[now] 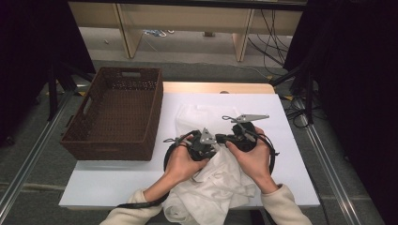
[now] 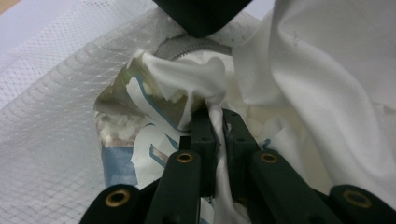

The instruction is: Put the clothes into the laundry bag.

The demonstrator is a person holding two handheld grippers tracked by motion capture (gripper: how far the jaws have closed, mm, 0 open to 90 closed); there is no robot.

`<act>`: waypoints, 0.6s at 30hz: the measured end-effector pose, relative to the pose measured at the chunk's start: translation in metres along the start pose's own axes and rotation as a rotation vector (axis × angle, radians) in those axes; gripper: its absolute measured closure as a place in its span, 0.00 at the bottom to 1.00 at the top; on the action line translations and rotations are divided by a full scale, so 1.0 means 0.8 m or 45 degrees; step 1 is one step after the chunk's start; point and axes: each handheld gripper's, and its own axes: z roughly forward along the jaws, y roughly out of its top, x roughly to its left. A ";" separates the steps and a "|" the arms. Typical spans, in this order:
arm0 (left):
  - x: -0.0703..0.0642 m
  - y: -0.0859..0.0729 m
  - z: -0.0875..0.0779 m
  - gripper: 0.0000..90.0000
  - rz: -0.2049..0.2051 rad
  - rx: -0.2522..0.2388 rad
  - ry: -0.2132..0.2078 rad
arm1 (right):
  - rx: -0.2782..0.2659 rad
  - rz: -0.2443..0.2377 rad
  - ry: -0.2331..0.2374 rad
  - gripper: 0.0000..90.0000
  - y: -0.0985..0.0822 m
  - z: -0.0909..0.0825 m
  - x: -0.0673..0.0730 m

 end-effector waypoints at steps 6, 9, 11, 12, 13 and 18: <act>0.006 0.000 -0.007 0.84 -0.032 -0.052 -0.032 | -0.008 0.013 0.004 1.00 -0.001 0.002 0.001; 0.008 0.003 -0.036 0.66 -0.031 -0.141 -0.038 | -0.012 0.009 -0.019 1.00 0.001 -0.003 -0.004; 0.014 0.006 -0.052 0.54 -0.044 -0.196 -0.052 | -0.013 0.015 -0.025 1.00 0.001 -0.006 -0.006; 0.018 0.007 -0.057 0.51 -0.047 -0.202 -0.047 | -0.016 0.002 -0.040 1.00 0.002 -0.007 -0.007; 0.024 0.007 -0.060 0.49 -0.072 -0.208 -0.036 | -0.019 -0.002 -0.042 1.00 0.002 -0.007 -0.007; 0.055 -0.004 -0.053 0.41 -0.146 -0.152 -0.046 | -0.017 -0.024 -0.023 1.00 0.002 -0.005 -0.005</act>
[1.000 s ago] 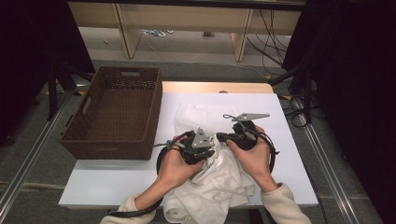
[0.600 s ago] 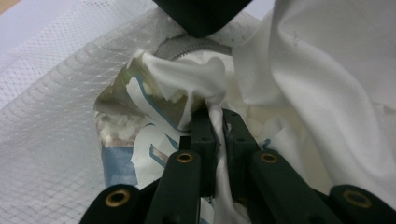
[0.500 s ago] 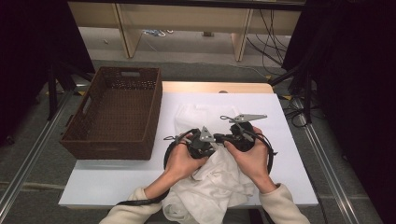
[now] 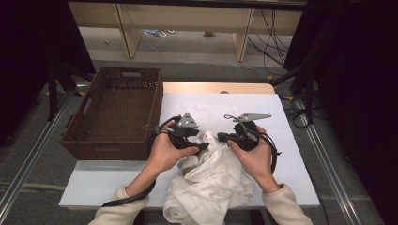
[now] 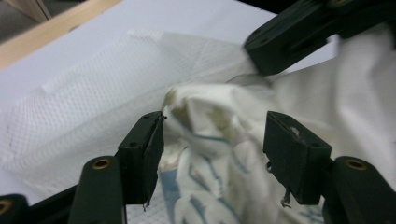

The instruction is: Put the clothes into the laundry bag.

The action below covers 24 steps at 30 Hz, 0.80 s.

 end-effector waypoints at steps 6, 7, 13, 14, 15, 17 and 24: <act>0.020 -0.016 0.037 0.33 -0.168 0.086 -0.151 | 0.011 0.026 0.007 1.00 -0.001 0.003 0.001; 0.019 -0.017 0.045 0.32 -0.177 0.107 -0.144 | 0.022 0.027 -0.007 1.00 -0.001 0.002 0.002; 0.014 -0.014 0.058 0.61 -0.059 0.199 -0.086 | 0.034 0.005 -0.011 1.00 -0.002 0.007 0.002; 0.013 -0.013 0.058 0.67 -0.020 0.228 -0.072 | 0.037 0.018 -0.014 1.00 -0.002 0.006 0.003; 0.011 -0.012 0.057 0.73 0.019 0.249 -0.054 | 0.037 0.017 -0.015 1.00 -0.002 0.006 0.003; 0.008 -0.011 0.056 0.82 0.039 0.254 -0.026 | 0.033 0.008 -0.014 1.00 -0.002 0.006 0.002; -0.026 -0.009 0.024 0.92 0.073 0.088 0.069 | 0.006 0.020 -0.045 1.00 -0.002 0.003 -0.002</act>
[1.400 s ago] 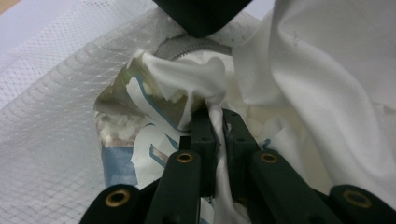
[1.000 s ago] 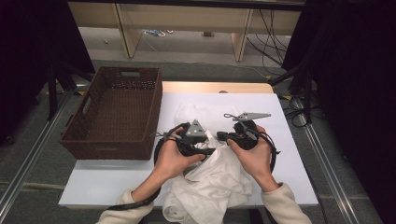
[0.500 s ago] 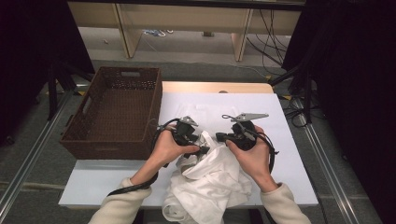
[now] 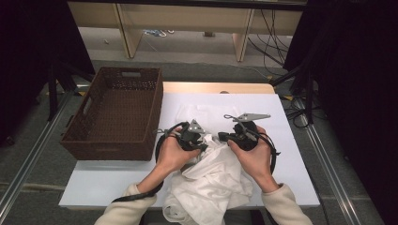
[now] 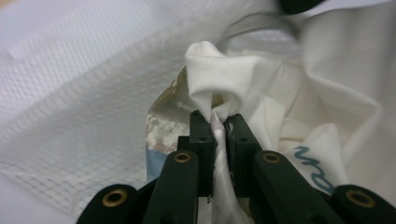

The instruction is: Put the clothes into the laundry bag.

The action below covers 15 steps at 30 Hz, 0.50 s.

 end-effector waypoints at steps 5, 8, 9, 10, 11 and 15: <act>-0.040 0.008 -0.026 0.92 0.163 -0.082 0.003 | -0.011 0.027 -0.013 1.00 0.000 -0.002 -0.002; -0.056 0.013 -0.025 0.92 0.252 -0.087 -0.006 | -0.037 -0.007 -0.008 1.00 0.001 -0.004 -0.003; -0.058 0.014 -0.020 0.92 0.261 -0.077 -0.003 | -0.040 0.009 0.023 1.00 0.001 -0.004 -0.002; -0.056 0.014 -0.016 0.92 0.265 -0.065 0.016 | -0.036 0.014 0.026 1.00 0.001 -0.006 0.000; -0.052 0.014 -0.011 0.92 0.266 -0.042 0.028 | -0.033 0.009 0.040 1.00 0.002 -0.006 0.000; -0.031 0.011 0.021 0.91 0.176 0.008 -0.003 | -0.027 -0.003 0.041 1.00 0.002 -0.006 0.005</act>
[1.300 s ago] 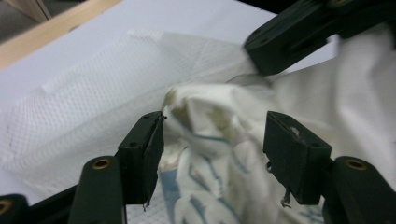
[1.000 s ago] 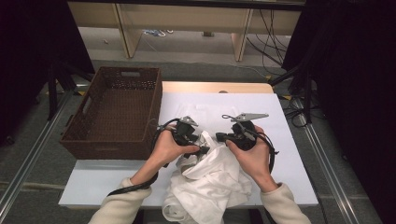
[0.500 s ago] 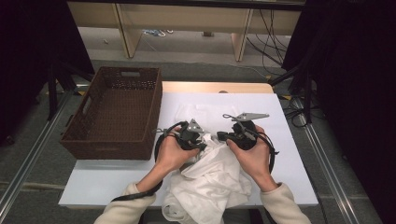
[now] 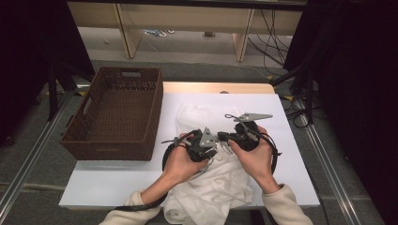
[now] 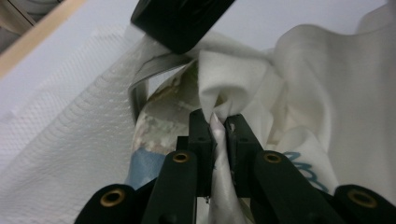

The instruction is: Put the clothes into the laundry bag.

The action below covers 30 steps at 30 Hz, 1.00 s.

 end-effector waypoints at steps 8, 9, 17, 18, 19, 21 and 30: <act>0.018 0.002 0.033 0.88 -0.068 0.075 0.027 | 0.036 -0.007 0.011 1.00 -0.004 0.011 0.002; 0.013 0.003 0.035 0.88 -0.096 0.043 0.049 | 0.041 -0.006 -0.001 1.00 -0.004 0.011 0.003; -0.014 0.017 -0.009 0.91 0.064 -0.075 -0.002 | -0.027 0.001 0.013 1.00 0.000 0.003 -0.005; -0.016 0.017 -0.010 0.91 0.055 -0.081 -0.014 | -0.051 -0.015 0.020 1.00 0.000 0.003 -0.005; -0.017 0.017 -0.010 0.91 0.049 -0.081 -0.021 | -0.043 0.006 0.014 1.00 0.000 0.002 -0.002; -0.017 0.017 -0.008 0.91 0.052 -0.070 0.007 | -0.035 -0.013 0.025 1.00 0.000 0.000 0.000; 0.014 -0.004 0.029 0.85 -0.178 -0.090 -0.017 | 0.023 0.026 0.055 1.00 -0.003 0.007 0.008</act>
